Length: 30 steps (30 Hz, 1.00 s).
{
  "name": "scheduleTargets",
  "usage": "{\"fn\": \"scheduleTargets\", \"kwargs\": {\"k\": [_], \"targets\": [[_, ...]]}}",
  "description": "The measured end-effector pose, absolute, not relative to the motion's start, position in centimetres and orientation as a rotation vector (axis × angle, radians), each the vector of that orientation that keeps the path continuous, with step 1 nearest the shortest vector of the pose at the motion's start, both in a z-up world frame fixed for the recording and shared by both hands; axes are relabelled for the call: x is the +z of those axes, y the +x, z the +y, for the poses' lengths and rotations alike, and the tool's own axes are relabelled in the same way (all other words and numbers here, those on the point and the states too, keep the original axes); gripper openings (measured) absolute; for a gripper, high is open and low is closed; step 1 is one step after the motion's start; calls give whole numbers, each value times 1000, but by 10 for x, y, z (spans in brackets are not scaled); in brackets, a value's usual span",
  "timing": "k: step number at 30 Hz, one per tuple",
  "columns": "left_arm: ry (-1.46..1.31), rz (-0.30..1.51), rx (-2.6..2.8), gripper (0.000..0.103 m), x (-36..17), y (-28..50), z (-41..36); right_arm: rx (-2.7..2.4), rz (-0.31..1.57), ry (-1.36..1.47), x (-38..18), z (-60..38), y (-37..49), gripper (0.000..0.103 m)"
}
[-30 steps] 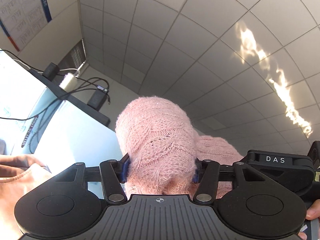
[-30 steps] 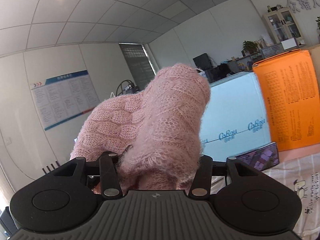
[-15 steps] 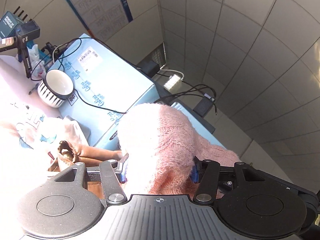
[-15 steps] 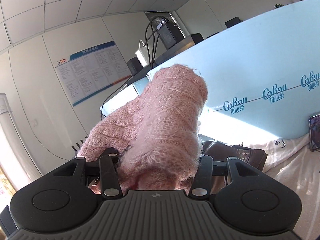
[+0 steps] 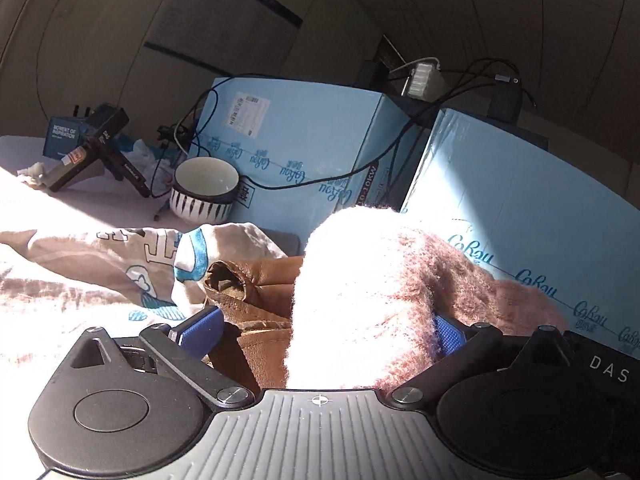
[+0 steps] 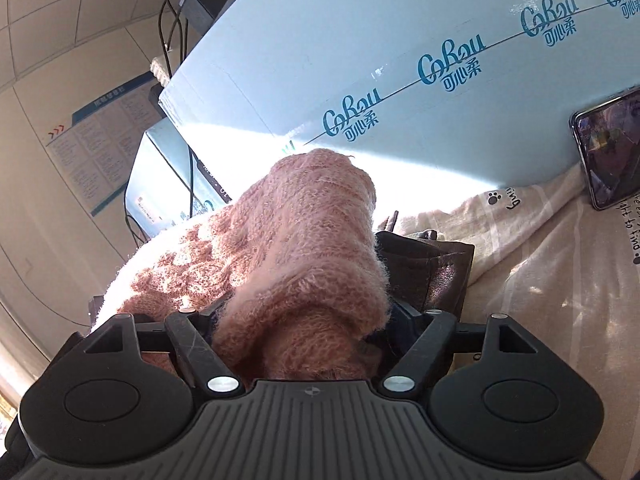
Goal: Fold clothes
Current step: 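Lift the folded sweater with both grippers and carry it onto the leather jacket stack, then release the sweater onto the stack with both grippers and withdraw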
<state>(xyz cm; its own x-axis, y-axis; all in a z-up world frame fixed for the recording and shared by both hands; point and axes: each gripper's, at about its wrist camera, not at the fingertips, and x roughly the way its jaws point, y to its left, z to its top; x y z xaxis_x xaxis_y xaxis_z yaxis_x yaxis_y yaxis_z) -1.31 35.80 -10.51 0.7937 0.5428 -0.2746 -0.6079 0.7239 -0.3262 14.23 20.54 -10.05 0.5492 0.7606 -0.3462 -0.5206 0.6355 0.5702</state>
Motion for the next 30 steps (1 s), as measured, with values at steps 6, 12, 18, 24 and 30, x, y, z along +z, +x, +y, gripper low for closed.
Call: {"fn": "scheduleTargets", "kwargs": {"k": [6, 12, 18, 24, 30], "targets": [[-356, 207, 666, 103, -111, -4, 352, 764, 609, 363, -102, 213, 143, 74], [-367, 159, 665, 103, -103, -12, 347, 762, 595, 358, -93, 203, 138, 88], [-351, 55, 734, 103, -91, -27, 336, 742, 548, 318, -71, 178, 116, 103], [-281, -38, 796, 103, -82, -39, 318, 726, 570, 228, -54, 136, 86, 103], [-332, 41, 825, 103, -68, -49, 300, 813, 499, 87, -54, 104, 61, 103]]}}
